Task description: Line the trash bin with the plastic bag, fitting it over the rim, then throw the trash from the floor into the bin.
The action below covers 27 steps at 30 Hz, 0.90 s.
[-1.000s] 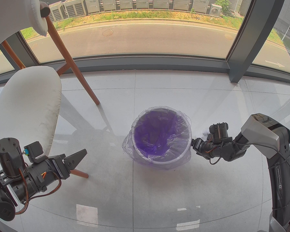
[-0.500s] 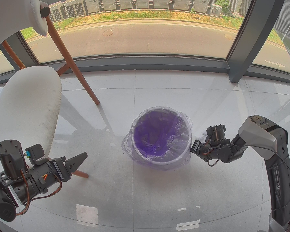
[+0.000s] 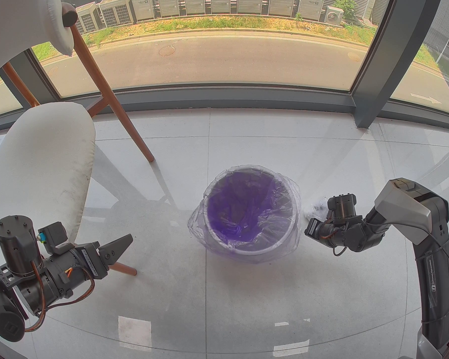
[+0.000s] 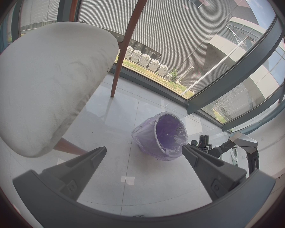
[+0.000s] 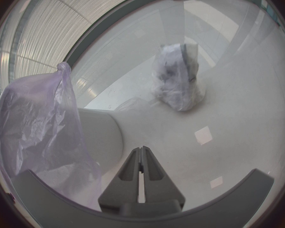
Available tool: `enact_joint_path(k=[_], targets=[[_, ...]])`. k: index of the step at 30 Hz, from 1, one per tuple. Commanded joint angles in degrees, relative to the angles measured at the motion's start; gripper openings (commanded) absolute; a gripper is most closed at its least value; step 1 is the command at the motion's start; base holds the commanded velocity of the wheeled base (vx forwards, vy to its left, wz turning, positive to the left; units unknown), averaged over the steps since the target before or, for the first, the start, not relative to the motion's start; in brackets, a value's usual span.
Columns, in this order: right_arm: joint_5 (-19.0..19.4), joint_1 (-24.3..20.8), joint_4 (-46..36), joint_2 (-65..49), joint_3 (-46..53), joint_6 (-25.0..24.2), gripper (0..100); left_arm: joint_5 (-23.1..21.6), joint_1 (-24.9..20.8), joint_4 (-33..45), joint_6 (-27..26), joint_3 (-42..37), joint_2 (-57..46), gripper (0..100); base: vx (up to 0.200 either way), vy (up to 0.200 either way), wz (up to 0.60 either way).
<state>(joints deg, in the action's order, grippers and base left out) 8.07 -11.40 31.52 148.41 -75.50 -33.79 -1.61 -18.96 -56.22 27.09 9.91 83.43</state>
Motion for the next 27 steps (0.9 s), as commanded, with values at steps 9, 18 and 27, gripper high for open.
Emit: enact_joint_path(k=[9, 18, 27], targets=[[13.9, 7.09, 21.3, -0.49, 7.64, -2.95, 100, -0.32, 1.29, -0.03, -0.11, -0.07, 0.24, 100, 0.0, 0.0, 0.0], [24.89, 7.0, 30.61, 4.26, 5.18, -7.16, 100, -0.32, 0.85, -0.11, -0.28, 0.37, 1.47, 100, 0.0, 0.0, 0.0], [24.8, 5.86, 30.09, 7.51, -4.4, -15.69, 100, -0.24, 0.85, -0.11, -0.28, 0.02, 1.73, 100, 0.0, 0.0, 0.0]])
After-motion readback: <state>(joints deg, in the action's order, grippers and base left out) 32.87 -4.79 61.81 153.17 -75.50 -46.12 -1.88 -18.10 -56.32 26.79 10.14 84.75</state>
